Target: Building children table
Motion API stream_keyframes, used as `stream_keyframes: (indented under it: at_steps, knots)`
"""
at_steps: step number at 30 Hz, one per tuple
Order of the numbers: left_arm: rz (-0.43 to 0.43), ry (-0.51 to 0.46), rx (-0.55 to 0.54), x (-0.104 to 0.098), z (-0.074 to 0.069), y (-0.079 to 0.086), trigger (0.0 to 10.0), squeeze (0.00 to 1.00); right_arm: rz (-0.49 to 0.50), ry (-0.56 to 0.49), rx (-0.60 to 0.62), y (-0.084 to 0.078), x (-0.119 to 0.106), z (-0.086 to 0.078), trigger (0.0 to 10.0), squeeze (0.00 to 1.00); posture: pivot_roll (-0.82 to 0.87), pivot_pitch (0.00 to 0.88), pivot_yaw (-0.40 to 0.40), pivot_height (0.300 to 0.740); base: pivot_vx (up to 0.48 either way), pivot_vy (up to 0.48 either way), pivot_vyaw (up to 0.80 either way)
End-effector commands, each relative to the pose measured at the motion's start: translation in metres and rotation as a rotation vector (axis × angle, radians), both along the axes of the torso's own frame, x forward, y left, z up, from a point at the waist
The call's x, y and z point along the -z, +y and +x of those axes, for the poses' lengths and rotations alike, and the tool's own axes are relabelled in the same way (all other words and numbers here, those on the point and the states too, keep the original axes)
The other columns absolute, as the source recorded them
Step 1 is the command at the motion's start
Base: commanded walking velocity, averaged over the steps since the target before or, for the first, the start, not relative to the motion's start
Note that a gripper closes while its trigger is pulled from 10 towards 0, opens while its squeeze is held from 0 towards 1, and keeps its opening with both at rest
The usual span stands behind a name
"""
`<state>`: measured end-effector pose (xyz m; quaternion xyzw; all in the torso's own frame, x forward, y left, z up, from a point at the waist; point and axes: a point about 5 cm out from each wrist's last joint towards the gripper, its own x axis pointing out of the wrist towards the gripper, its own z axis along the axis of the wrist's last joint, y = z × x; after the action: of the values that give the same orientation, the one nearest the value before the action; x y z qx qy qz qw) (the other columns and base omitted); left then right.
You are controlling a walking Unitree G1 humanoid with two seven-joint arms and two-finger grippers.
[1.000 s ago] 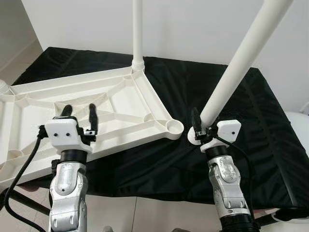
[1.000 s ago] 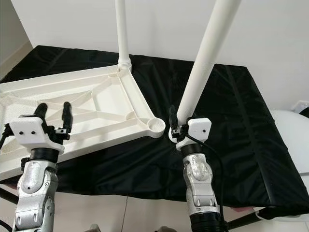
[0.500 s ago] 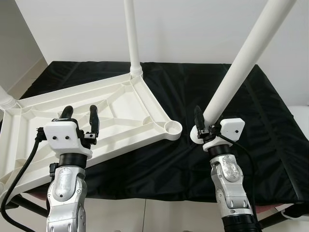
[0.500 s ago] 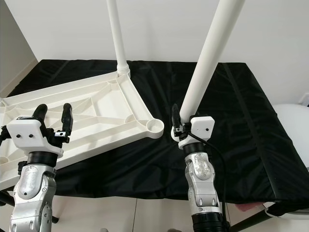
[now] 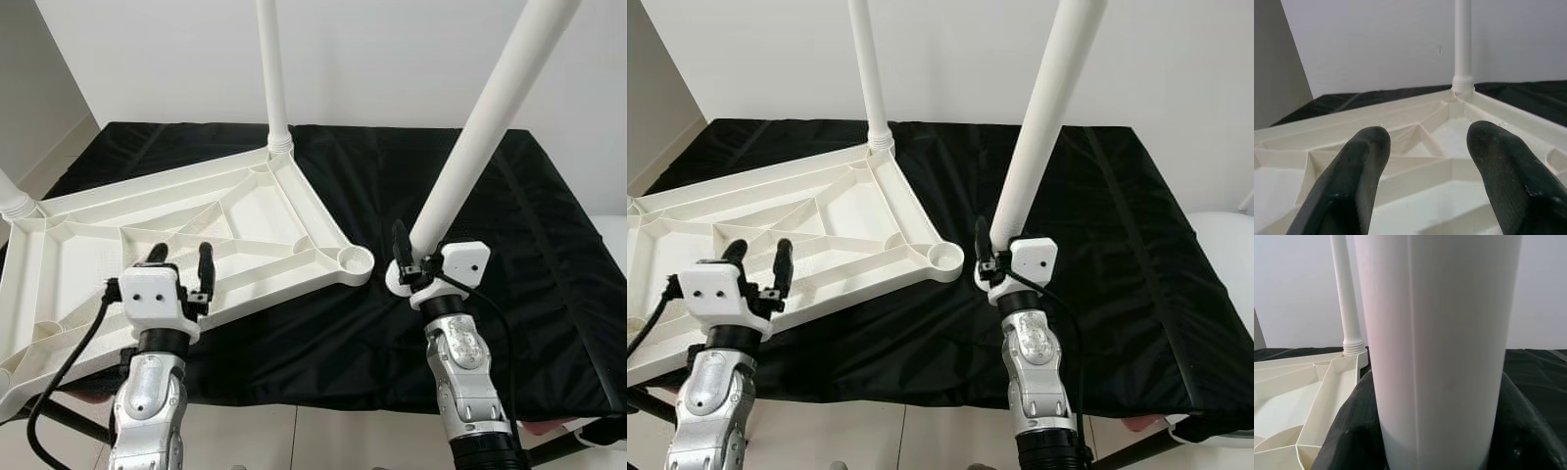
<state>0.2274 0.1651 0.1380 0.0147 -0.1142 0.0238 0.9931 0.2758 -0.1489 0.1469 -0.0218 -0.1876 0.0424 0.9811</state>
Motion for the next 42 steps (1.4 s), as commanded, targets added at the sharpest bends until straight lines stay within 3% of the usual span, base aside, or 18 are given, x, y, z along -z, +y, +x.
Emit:
stream_keyframes:
  at_steps: [1, 7, 15, 27, 42]
  knots:
    - [-0.02, 0.036, -0.046, 0.009, -0.003, 0.003, 10.0, 0.0, -0.006, 0.003, 0.003, 0.0, 0.004, -0.002, 10.0, 0.0, 0.05, 0.0, -0.05, 0.74, 0.0, 0.0, 0.0]
    - [-0.023, 0.06, -0.06, 0.015, -0.003, 0.006, 10.0, 0.0, -0.006, 0.007, 0.004, 0.0, 0.005, -0.002, 10.0, 0.0, 0.06, 0.0, -0.048, 0.74, 0.0, 0.0, 0.0]
    - [-0.02, 0.14, -0.084, 0.039, -0.007, 0.011, 10.0, 0.0, -0.014, 0.02, 0.015, -0.002, 0.012, -0.001, 10.0, 0.0, 0.06, 0.0, -0.047, 0.74, 0.0, 0.0, 0.0]
    - [-0.005, 0.14, -0.086, 0.042, -0.009, 0.012, 10.0, 0.0, -0.032, 0.058, 0.026, -0.005, 0.026, -0.003, 10.0, 0.0, 0.06, 0.0, -0.049, 0.74, 0.0, 0.0, 0.0]
    - [0.002, 0.15, -0.076, 0.046, -0.009, 0.01, 10.0, 0.0, -0.025, 0.051, 0.012, -0.004, 0.026, -0.005, 10.0, 0.0, 0.06, 0.0, -0.046, 0.74, 0.0, 0.0, 0.0]
